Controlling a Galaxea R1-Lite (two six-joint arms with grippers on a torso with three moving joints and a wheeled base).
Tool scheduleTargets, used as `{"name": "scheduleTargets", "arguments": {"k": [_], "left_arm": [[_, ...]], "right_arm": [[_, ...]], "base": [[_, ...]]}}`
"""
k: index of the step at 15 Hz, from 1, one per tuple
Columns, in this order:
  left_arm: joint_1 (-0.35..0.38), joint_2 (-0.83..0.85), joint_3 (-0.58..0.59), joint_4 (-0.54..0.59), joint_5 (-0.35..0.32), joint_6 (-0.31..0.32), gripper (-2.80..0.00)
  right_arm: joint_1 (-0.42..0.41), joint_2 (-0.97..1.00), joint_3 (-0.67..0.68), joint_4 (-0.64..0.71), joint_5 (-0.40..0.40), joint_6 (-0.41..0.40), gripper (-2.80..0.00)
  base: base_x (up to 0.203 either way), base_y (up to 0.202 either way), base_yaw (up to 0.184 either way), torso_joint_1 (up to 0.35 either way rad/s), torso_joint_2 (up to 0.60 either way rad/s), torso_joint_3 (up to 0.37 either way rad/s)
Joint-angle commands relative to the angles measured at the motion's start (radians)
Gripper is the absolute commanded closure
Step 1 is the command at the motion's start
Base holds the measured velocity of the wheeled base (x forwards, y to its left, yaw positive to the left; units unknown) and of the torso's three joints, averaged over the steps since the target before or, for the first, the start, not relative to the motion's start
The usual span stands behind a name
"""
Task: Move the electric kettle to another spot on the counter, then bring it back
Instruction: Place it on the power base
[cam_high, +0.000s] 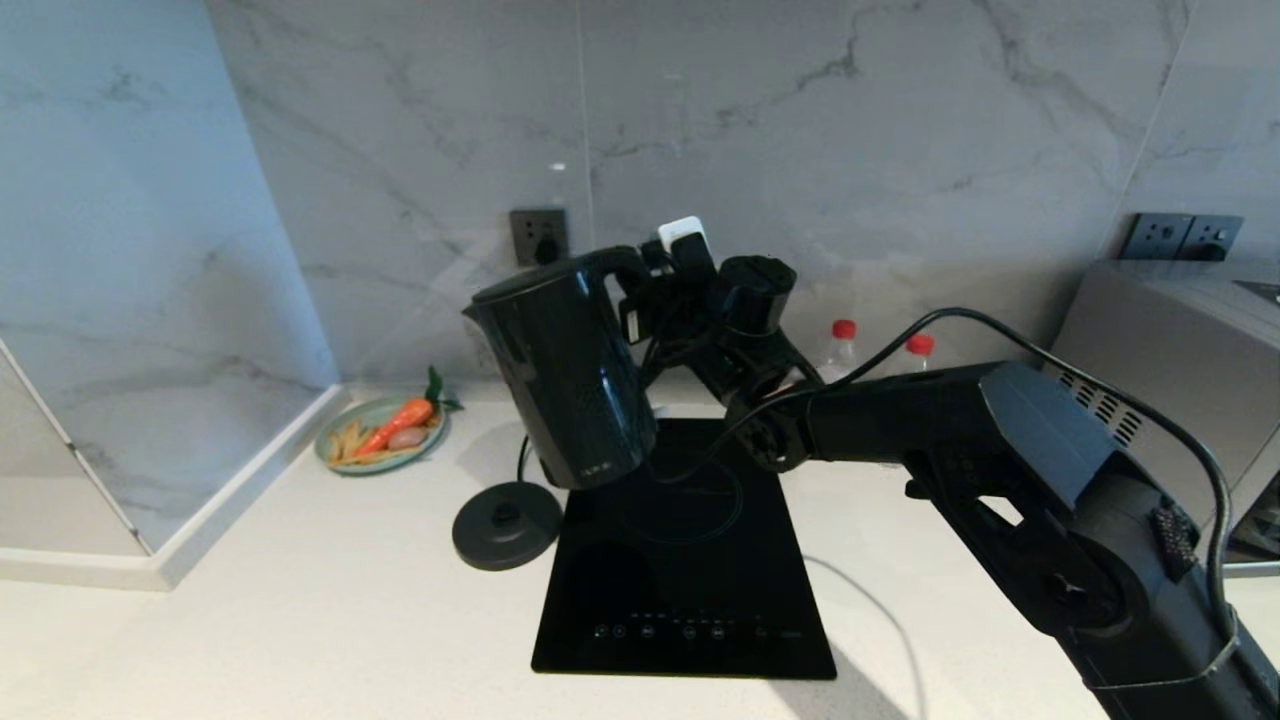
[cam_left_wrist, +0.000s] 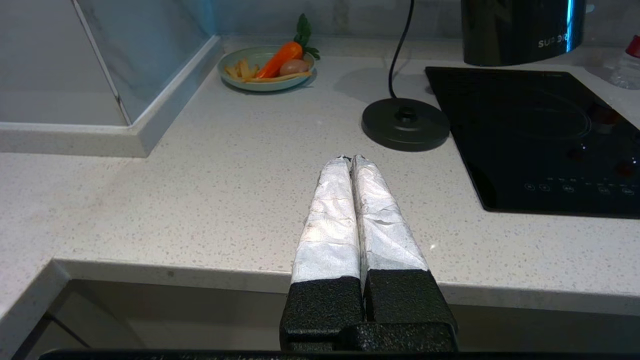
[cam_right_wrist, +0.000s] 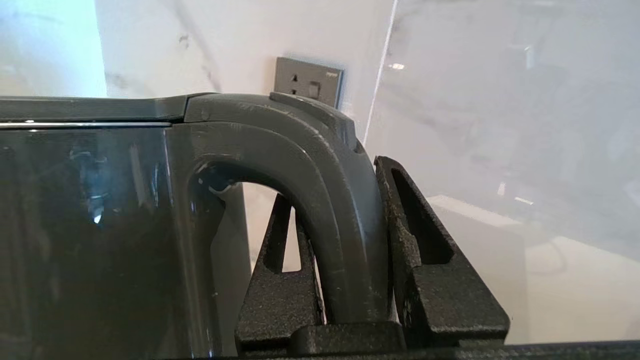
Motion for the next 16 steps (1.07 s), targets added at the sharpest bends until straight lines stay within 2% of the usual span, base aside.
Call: {"name": "scheduleTargets", "arguments": {"k": [1,6,10,16], "left_arm": [[0.0,-0.002,0.003,-0.001,0.0,-0.001,0.0],[-0.001,-0.002,0.003,-0.001,0.0,-0.001,0.0],[0.0,-0.002,0.003,-0.001,0.0,-0.001,0.0],[-0.001,-0.002,0.003,-0.001,0.0,-0.001,0.0]], "right_arm": [[0.0,0.008,0.0,-0.007,0.002,-0.001,0.0],[0.002,0.022,0.0,-0.01,0.002,-0.002,0.0],[0.002,0.032,0.0,-0.022,0.003,-0.002,0.0],[0.011,0.056,-0.002,-0.022,0.005,-0.001,0.0]], "base": [[0.0,0.0,0.0,0.0,0.0,0.0],[0.0,0.0,0.0,0.0,0.0,0.0],[0.133,0.0,0.001,0.0,0.0,0.001],[0.0,0.0,0.0,0.0,0.0,0.0]]}}
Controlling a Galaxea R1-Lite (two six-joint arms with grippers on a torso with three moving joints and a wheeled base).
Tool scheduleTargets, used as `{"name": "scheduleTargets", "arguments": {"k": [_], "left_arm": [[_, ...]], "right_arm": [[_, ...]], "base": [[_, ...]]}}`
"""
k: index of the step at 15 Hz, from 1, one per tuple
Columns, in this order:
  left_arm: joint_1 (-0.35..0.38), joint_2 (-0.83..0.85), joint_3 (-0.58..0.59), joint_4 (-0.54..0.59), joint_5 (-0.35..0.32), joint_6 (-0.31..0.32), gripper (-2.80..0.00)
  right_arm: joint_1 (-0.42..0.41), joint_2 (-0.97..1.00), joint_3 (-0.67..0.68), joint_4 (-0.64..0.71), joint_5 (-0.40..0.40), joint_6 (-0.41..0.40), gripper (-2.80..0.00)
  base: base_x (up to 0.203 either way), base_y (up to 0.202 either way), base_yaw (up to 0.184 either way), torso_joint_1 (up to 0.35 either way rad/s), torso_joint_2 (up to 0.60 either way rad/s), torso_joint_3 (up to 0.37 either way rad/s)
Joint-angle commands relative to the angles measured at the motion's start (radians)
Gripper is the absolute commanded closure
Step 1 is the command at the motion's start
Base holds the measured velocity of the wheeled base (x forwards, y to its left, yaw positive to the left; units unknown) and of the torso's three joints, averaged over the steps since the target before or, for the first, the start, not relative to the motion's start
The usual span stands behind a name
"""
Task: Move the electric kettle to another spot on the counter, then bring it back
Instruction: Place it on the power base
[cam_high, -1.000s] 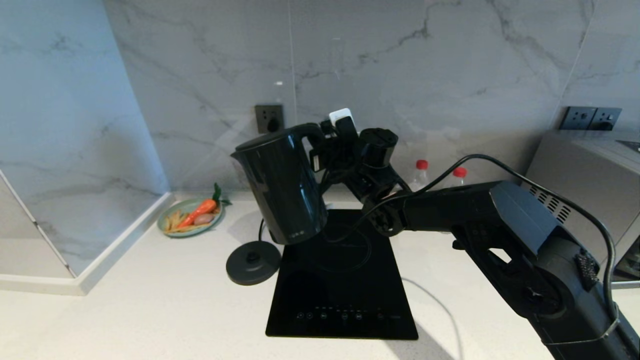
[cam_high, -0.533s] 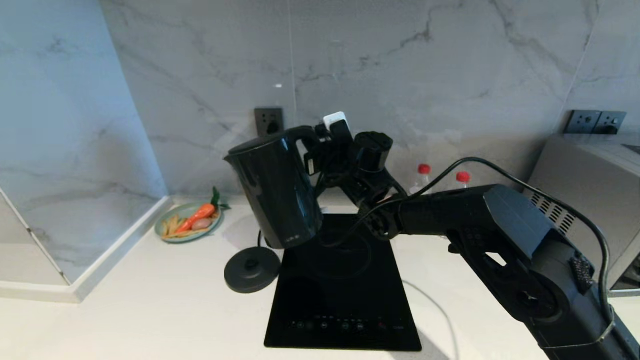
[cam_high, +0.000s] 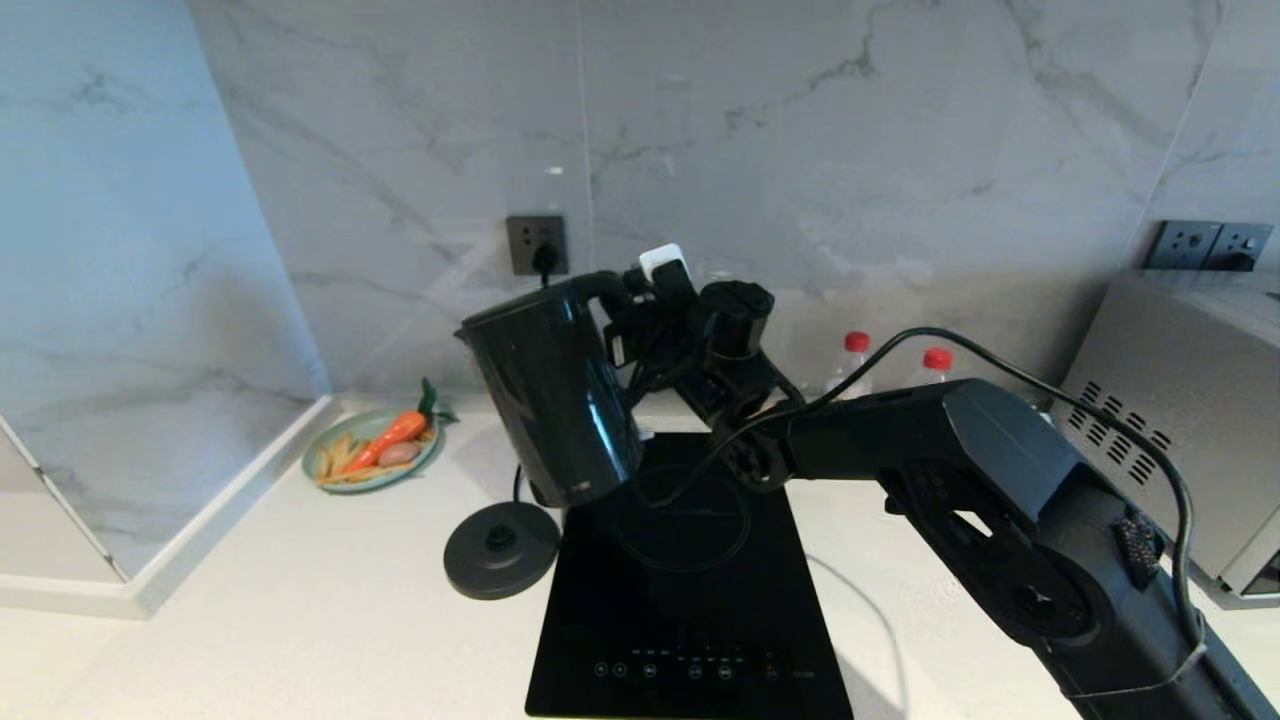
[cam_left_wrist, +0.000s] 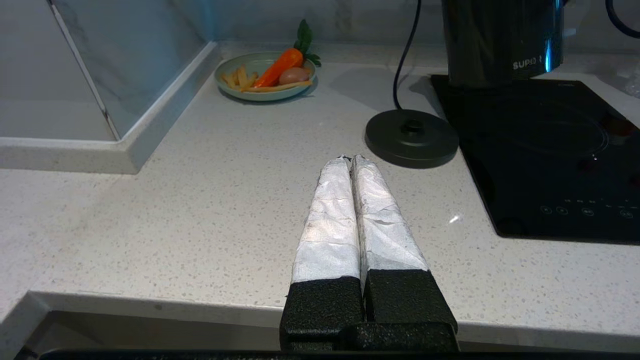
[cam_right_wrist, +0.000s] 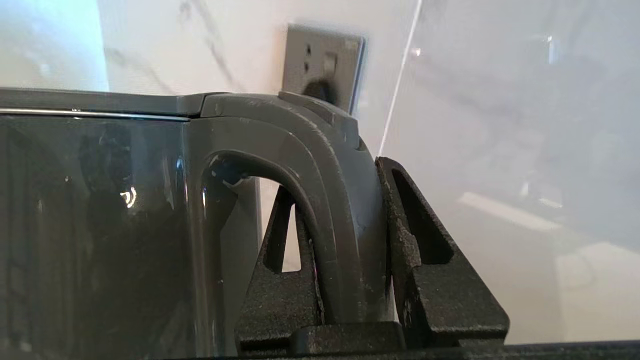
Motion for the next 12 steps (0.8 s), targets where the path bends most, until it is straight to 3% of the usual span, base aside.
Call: {"name": "scheduleTargets", "arguments": {"k": [1,12], "left_arm": [[0.0,-0.002,0.003,0.0,0.0,0.0,0.0],[0.0,-0.002,0.003,0.0,0.0,0.001,0.0]], "right_arm": [[0.004,0.013,-0.002,-0.009,-0.002,-0.001,0.0],[0.041,0.009,-0.013,0.051,0.013,0.005,0.0]], "base": [[0.0,0.0,0.0,0.0,0.0,0.0],[0.0,0.0,0.0,0.0,0.0,0.0]]}}
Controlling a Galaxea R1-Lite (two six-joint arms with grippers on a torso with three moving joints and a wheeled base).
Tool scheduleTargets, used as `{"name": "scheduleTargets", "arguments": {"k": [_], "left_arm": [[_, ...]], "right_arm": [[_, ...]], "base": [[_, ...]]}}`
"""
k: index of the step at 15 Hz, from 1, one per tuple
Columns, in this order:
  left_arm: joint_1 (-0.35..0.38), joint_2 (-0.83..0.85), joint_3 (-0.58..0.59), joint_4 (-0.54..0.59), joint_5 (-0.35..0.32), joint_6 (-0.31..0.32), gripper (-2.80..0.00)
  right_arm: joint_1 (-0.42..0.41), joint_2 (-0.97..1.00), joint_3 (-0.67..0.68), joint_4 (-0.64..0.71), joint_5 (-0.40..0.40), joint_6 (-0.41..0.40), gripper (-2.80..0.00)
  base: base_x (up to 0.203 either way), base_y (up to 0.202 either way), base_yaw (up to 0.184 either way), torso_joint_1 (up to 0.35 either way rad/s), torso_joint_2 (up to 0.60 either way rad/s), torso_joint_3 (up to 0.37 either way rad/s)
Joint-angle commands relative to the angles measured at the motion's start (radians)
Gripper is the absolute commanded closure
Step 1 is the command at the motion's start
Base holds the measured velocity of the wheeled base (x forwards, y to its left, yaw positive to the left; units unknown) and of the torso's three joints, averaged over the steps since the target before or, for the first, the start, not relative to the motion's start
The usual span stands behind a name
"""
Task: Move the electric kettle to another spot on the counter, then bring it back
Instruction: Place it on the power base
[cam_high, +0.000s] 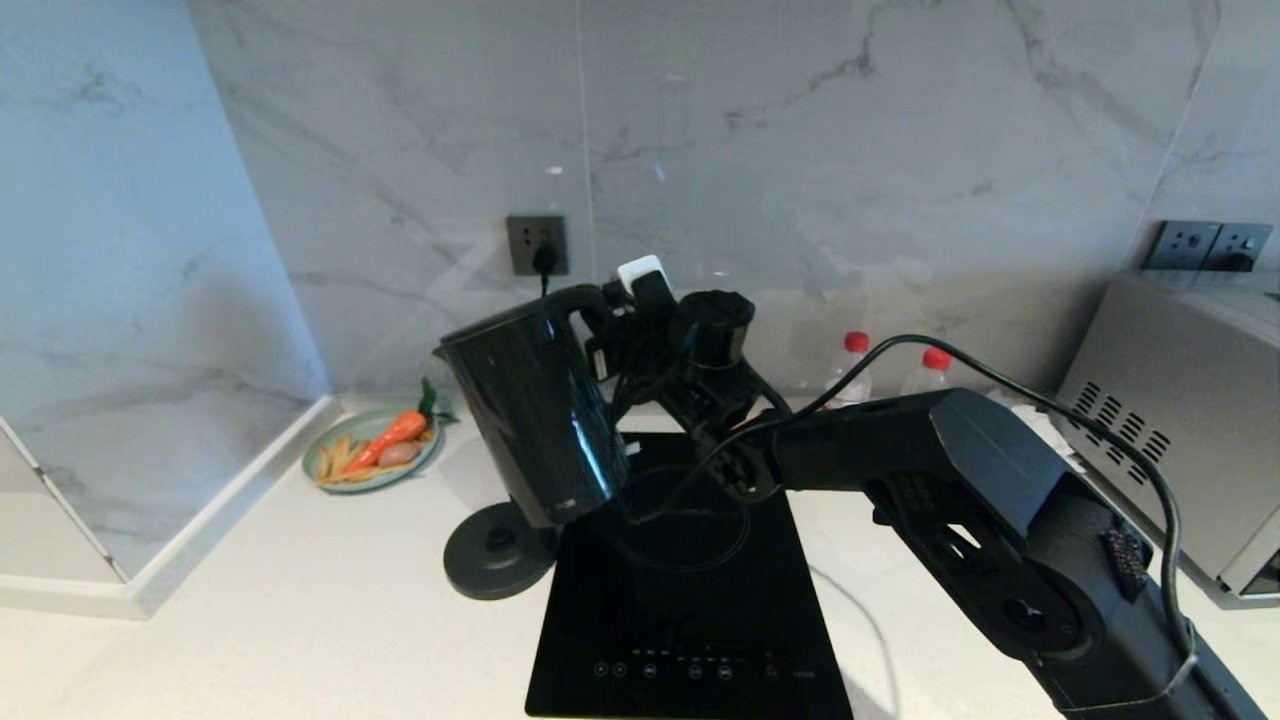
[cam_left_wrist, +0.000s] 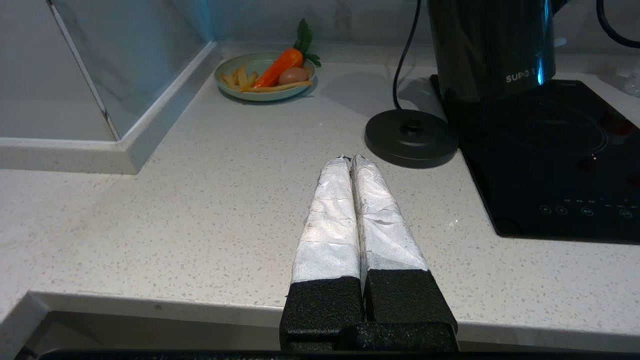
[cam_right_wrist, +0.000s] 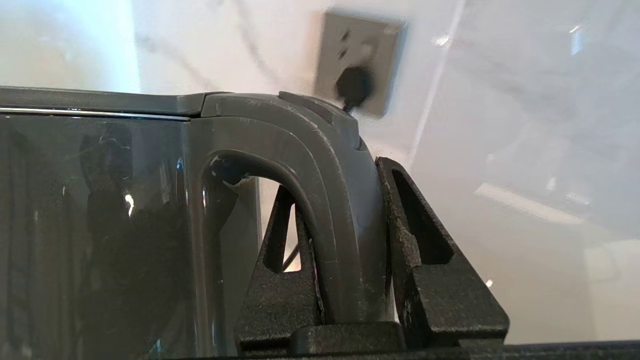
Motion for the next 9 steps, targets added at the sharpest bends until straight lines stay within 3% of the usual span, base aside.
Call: {"name": "scheduleTargets", "arguments": {"k": [1,9], "left_arm": [[0.0,-0.002,0.003,-0.001,0.0,-0.001,0.0],[0.0,-0.002,0.003,-0.001,0.0,0.0,0.0]], "right_arm": [[0.002,-0.001,-0.004,0.026,0.007,0.009,0.0],[0.002,0.011,-0.019,0.046,0.041,0.047,0.0]], "base": [[0.0,0.0,0.0,0.0,0.0,0.0],[0.0,0.0,0.0,0.0,0.0,0.0]]}}
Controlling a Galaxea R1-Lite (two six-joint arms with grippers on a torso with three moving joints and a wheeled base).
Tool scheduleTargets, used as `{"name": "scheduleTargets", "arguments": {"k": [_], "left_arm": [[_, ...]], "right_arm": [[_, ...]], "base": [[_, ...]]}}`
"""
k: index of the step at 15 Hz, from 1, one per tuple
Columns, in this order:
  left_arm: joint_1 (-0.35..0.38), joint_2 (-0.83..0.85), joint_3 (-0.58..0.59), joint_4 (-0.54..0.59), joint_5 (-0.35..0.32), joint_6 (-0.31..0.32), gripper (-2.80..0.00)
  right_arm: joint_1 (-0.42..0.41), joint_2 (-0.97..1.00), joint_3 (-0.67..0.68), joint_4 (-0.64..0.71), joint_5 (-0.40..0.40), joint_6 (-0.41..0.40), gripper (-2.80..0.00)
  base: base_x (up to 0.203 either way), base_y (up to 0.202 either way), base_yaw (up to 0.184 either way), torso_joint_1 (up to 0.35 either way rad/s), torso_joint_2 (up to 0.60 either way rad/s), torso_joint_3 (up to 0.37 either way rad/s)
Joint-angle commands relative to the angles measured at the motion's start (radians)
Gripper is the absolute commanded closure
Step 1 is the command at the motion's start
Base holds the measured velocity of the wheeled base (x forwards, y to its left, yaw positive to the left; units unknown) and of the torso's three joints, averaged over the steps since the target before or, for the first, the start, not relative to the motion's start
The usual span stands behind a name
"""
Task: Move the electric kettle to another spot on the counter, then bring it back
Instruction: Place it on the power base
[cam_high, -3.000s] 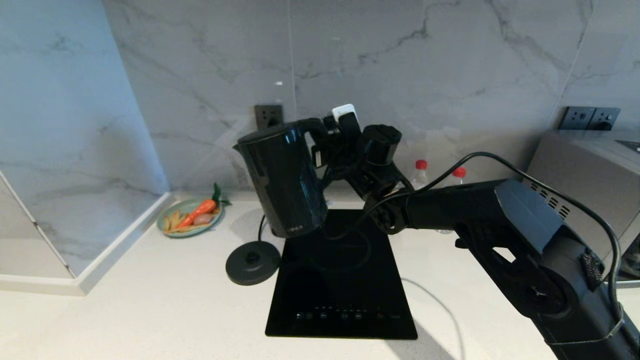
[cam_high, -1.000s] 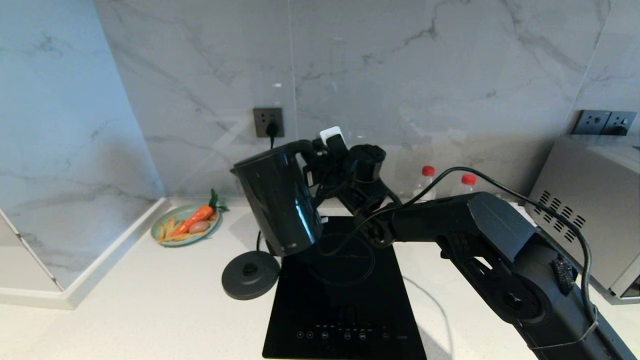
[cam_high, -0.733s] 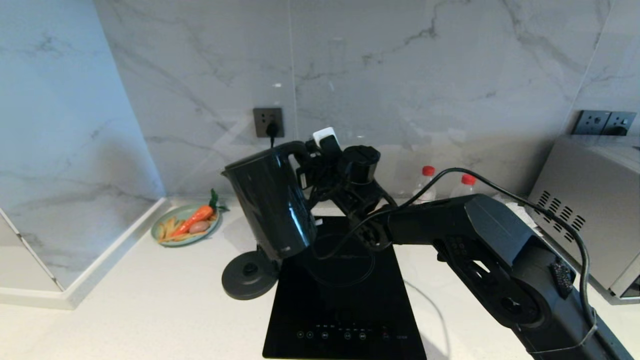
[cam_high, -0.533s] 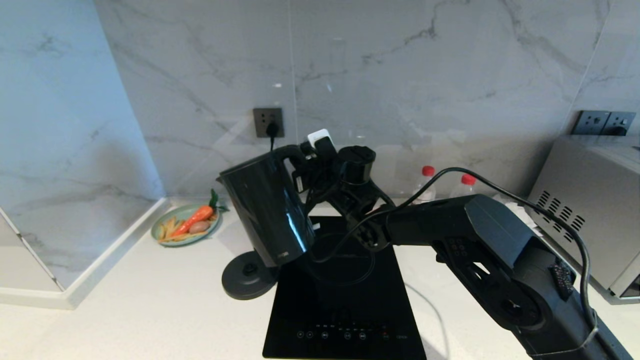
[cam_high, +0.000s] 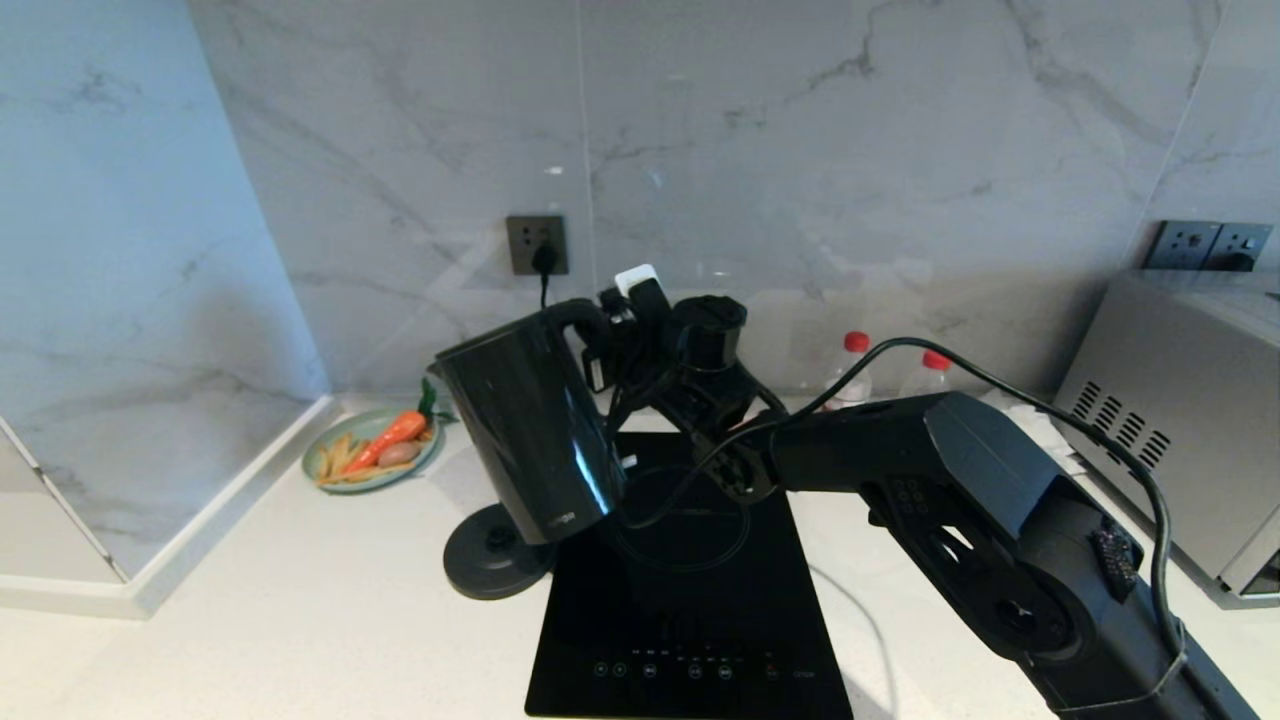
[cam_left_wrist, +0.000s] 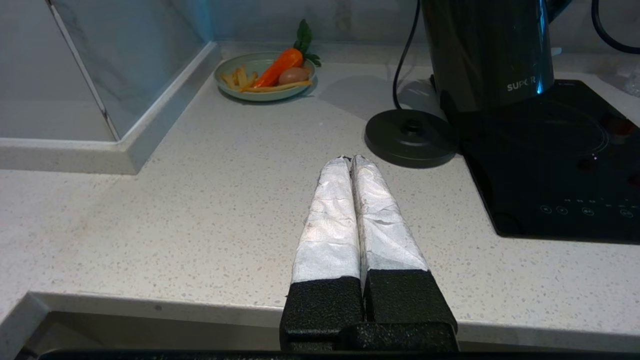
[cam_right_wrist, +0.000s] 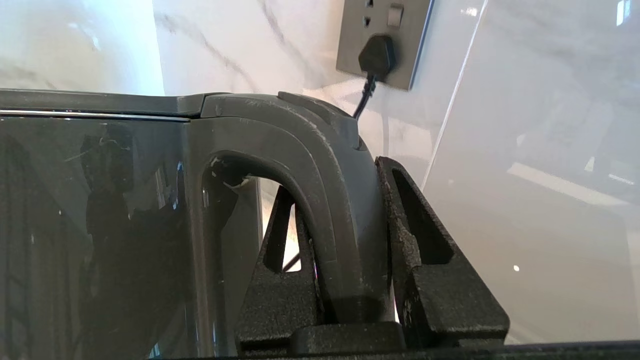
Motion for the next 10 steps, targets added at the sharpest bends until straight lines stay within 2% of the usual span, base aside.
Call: {"name": "scheduleTargets", "arguments": {"k": [1,10], "left_arm": [[0.0,-0.002,0.003,0.0,0.0,0.0,0.0],[0.0,-0.002,0.003,0.0,0.0,0.0,0.0]], "right_arm": [[0.0,-0.006,0.0,-0.007,0.0,-0.002,0.0],[0.0,-0.004,0.003,-0.045,-0.011,-0.002,0.0]], "base": [[0.0,0.0,0.0,0.0,0.0,0.0],[0.0,0.0,0.0,0.0,0.0,0.0]]}}
